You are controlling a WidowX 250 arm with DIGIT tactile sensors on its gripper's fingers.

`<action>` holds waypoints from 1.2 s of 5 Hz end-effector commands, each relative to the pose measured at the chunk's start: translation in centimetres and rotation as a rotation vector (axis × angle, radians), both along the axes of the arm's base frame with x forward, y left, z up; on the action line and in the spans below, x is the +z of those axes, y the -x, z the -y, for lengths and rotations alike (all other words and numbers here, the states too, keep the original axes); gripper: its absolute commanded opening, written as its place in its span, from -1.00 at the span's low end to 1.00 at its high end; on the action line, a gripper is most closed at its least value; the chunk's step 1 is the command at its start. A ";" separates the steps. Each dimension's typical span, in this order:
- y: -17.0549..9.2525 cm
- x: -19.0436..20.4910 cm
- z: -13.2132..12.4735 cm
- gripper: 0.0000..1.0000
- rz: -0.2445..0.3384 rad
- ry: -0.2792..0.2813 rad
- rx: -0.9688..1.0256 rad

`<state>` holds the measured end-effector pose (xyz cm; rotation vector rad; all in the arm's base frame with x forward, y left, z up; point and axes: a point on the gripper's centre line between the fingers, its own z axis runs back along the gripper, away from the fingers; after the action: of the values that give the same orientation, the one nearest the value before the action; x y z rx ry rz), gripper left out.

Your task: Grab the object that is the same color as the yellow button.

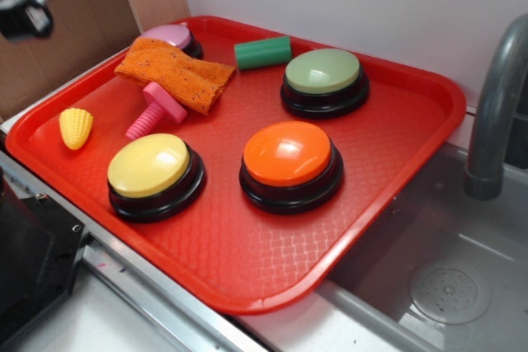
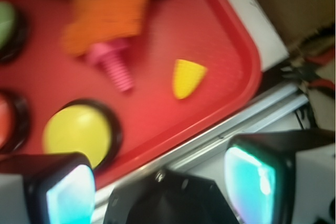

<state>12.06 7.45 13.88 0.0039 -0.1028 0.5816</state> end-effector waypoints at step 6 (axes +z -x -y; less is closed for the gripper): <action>-3.1 -12.1 -5.1 -1.00 0.058 -0.090 0.196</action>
<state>15.42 12.16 1.19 0.0782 -0.1631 0.7812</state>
